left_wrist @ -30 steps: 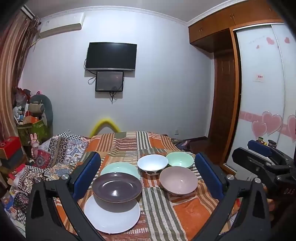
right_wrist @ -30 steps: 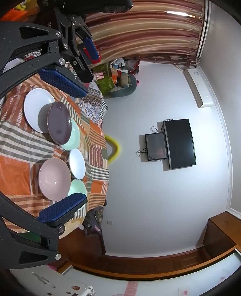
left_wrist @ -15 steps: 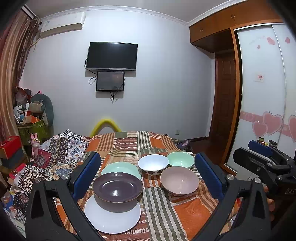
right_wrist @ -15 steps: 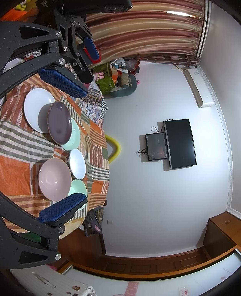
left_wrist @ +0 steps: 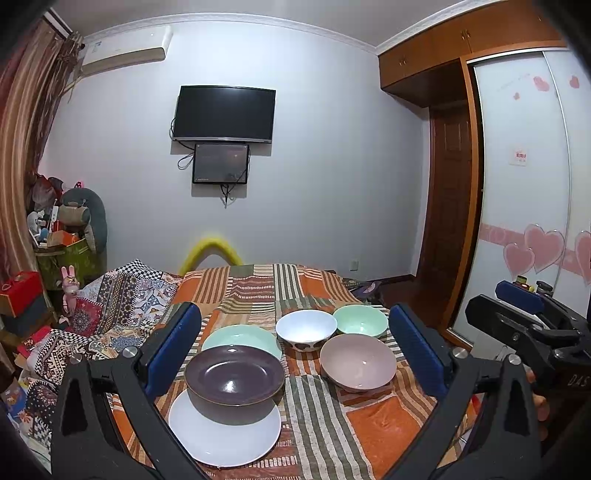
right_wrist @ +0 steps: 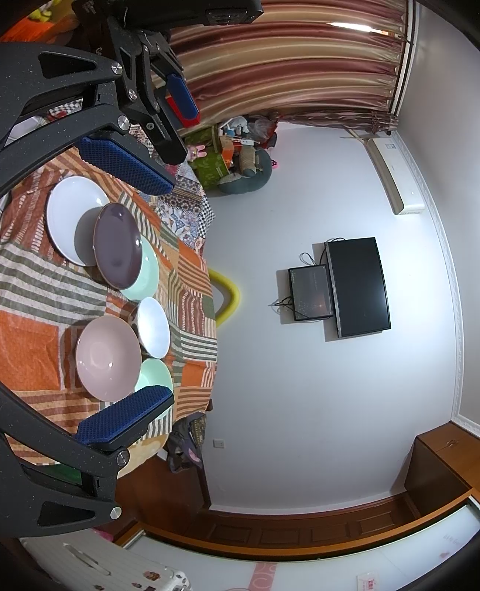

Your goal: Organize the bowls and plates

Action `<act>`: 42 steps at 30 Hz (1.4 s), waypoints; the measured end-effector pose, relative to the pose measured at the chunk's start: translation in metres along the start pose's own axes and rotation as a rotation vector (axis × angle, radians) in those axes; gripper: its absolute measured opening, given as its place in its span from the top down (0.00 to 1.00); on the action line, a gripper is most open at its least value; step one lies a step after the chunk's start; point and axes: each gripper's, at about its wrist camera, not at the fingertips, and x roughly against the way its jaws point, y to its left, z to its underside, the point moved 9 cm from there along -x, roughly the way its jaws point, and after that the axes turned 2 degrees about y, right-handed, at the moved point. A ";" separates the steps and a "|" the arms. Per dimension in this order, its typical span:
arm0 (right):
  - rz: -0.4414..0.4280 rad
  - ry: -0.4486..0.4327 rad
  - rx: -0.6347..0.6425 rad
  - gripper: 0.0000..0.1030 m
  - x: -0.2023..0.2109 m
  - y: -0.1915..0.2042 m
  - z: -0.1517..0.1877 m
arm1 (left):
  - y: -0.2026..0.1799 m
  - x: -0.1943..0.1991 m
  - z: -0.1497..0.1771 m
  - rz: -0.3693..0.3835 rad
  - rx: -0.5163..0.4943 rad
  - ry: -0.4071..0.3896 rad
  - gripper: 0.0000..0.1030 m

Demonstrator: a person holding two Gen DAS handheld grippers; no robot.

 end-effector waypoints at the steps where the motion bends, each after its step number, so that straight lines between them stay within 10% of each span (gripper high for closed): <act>1: 0.000 0.000 0.000 0.00 0.000 0.000 0.000 | 0.000 0.000 0.000 -0.001 0.000 0.000 0.00; 42: -0.009 -0.007 0.005 0.00 -0.006 0.007 -0.002 | 0.007 -0.004 0.002 0.024 0.006 0.010 0.00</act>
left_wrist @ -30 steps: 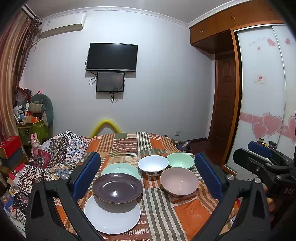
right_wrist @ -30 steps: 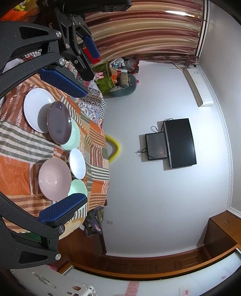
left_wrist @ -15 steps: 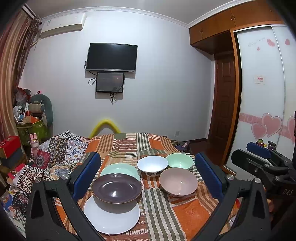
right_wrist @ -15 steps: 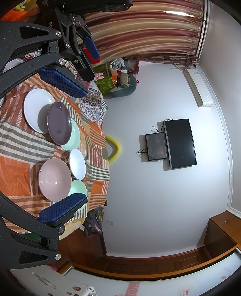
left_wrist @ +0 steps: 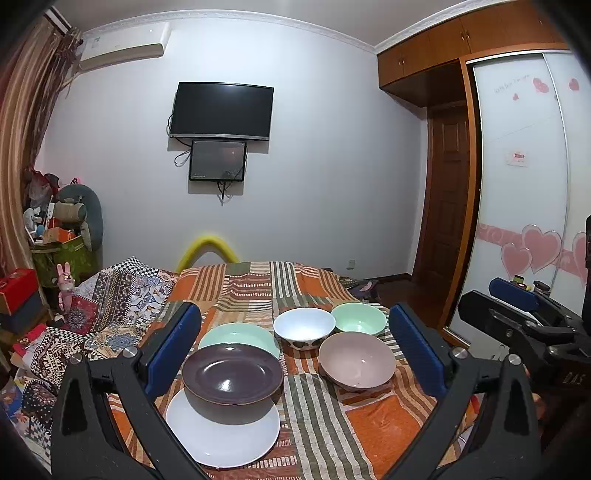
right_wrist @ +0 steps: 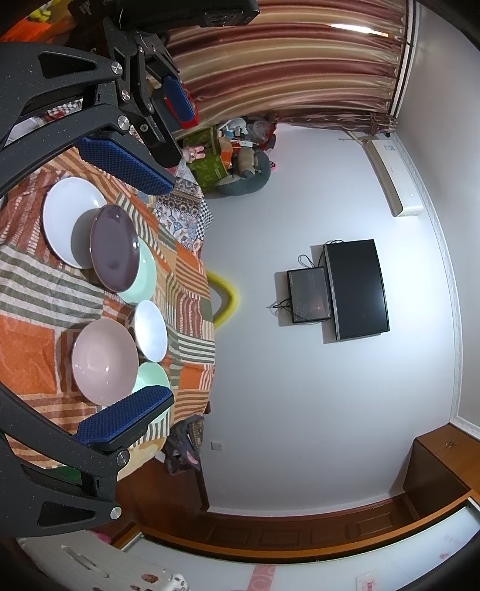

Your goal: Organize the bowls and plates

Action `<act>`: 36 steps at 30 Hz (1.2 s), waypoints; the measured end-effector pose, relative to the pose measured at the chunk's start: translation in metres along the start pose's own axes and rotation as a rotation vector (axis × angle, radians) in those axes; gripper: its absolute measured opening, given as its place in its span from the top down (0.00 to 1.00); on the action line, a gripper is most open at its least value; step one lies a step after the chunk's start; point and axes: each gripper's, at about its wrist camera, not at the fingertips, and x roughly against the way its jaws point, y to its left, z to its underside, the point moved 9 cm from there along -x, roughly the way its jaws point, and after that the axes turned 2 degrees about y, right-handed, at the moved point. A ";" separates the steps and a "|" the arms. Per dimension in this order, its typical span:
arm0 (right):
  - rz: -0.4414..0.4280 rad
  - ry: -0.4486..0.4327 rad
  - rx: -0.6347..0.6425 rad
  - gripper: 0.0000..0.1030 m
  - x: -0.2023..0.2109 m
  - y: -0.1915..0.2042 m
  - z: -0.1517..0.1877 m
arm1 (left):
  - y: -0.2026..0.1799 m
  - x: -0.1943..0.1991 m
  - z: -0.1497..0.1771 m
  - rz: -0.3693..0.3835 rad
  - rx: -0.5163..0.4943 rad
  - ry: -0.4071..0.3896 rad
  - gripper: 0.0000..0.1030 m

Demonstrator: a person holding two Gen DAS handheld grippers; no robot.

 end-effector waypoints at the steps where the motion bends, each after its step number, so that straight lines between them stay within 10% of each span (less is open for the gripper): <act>1: 0.000 0.001 0.000 0.00 -0.001 -0.002 0.001 | 0.002 0.000 0.000 -0.001 -0.001 0.001 0.00; 16: -0.026 0.113 -0.017 0.00 -0.059 -0.001 0.029 | 0.080 -0.063 0.035 -0.077 0.034 0.141 0.00; 36: -0.060 0.466 -0.012 0.52 -0.190 0.018 0.111 | 0.223 -0.208 0.153 -0.081 0.262 0.551 0.37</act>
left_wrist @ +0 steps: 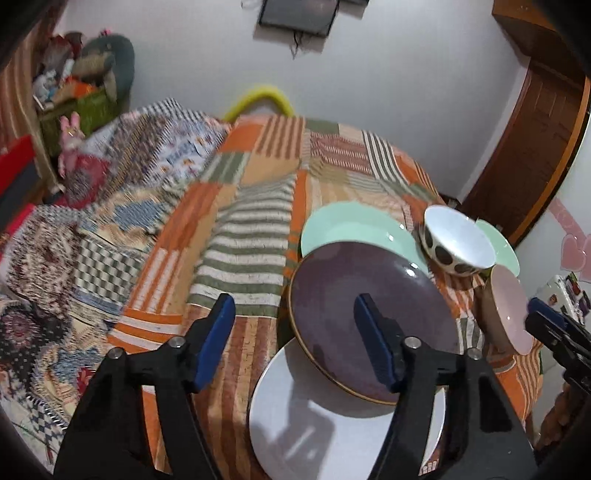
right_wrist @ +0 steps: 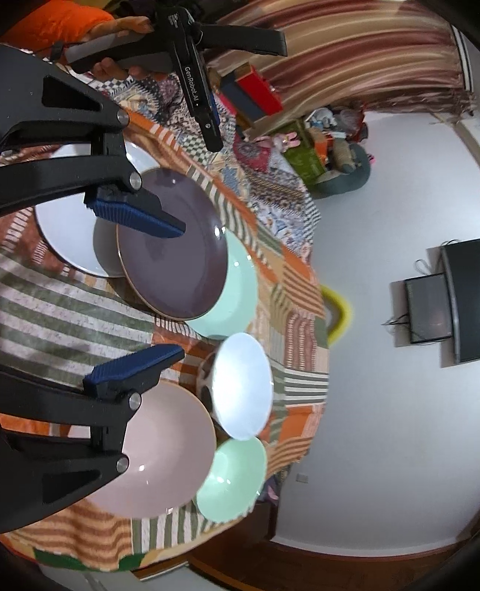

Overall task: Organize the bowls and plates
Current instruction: 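Close both grippers on the rim of the dark purple plate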

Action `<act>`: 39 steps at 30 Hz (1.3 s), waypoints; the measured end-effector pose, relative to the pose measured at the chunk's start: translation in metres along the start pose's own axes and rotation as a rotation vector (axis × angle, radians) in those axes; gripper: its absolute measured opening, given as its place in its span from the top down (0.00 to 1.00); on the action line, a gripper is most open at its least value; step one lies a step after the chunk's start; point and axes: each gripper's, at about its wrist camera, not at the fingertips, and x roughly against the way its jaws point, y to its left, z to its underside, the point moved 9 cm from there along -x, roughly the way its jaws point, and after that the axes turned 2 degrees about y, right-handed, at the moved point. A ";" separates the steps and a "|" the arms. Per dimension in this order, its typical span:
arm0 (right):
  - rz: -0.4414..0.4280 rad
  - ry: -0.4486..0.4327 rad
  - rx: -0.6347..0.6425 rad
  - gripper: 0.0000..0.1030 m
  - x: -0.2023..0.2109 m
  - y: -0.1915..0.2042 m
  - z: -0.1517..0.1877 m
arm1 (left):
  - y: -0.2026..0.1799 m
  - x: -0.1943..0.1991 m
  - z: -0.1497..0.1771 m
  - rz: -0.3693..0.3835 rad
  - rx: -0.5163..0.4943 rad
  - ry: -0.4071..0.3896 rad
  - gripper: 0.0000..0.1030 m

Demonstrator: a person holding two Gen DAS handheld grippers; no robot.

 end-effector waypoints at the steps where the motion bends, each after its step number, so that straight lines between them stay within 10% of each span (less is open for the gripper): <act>1: 0.000 0.016 -0.003 0.54 -0.008 0.001 0.001 | 0.003 -0.008 0.001 0.000 0.009 0.019 0.37; 23: 0.056 0.242 -0.060 0.81 -0.093 -0.018 0.019 | 0.011 -0.071 0.001 0.076 0.003 0.152 0.76; 39: -0.009 0.245 -0.099 0.82 -0.093 -0.020 0.017 | -0.001 -0.076 0.008 0.123 0.011 0.218 0.81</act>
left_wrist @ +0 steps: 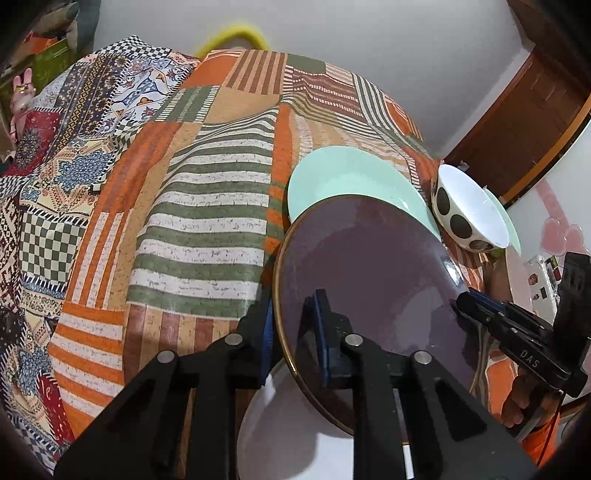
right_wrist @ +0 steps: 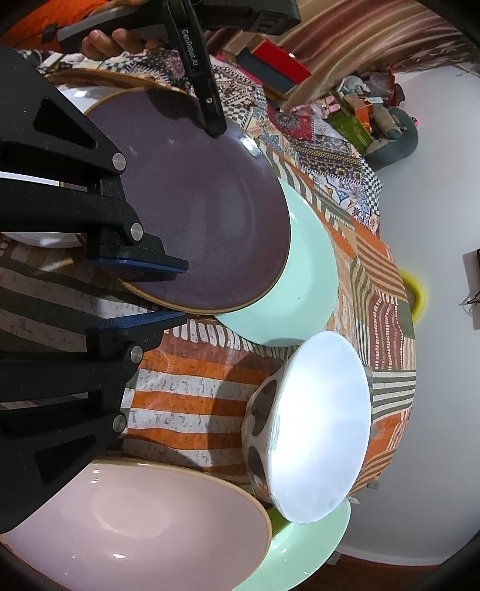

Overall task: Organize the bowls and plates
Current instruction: 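Close both grippers on the rim of the dark purple plate, then lift the purple plate off the white plate with both grippers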

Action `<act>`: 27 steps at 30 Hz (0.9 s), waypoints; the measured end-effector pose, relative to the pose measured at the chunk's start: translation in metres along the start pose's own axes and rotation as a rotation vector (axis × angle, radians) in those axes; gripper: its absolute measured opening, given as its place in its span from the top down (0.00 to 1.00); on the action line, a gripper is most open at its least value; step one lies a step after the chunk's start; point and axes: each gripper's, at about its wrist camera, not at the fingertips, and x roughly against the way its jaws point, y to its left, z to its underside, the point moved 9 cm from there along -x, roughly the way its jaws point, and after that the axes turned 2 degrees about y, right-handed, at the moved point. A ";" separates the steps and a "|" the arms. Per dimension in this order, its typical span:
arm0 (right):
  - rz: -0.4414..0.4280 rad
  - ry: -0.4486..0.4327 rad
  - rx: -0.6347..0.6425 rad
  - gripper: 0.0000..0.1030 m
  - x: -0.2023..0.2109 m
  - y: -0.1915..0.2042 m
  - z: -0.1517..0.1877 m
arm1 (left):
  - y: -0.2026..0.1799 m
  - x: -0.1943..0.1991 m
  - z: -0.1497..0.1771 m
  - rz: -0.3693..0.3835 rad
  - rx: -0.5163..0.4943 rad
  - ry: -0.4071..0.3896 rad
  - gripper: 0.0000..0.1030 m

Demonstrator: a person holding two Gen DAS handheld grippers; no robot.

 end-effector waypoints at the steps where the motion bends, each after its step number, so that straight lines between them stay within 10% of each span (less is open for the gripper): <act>1: -0.002 -0.003 -0.002 0.82 0.001 0.001 0.001 | -0.001 0.002 0.002 -0.004 0.000 -0.001 0.81; 27: -0.013 -0.061 -0.035 0.82 0.063 0.003 0.032 | -0.055 0.080 0.062 0.016 -0.002 -0.072 0.81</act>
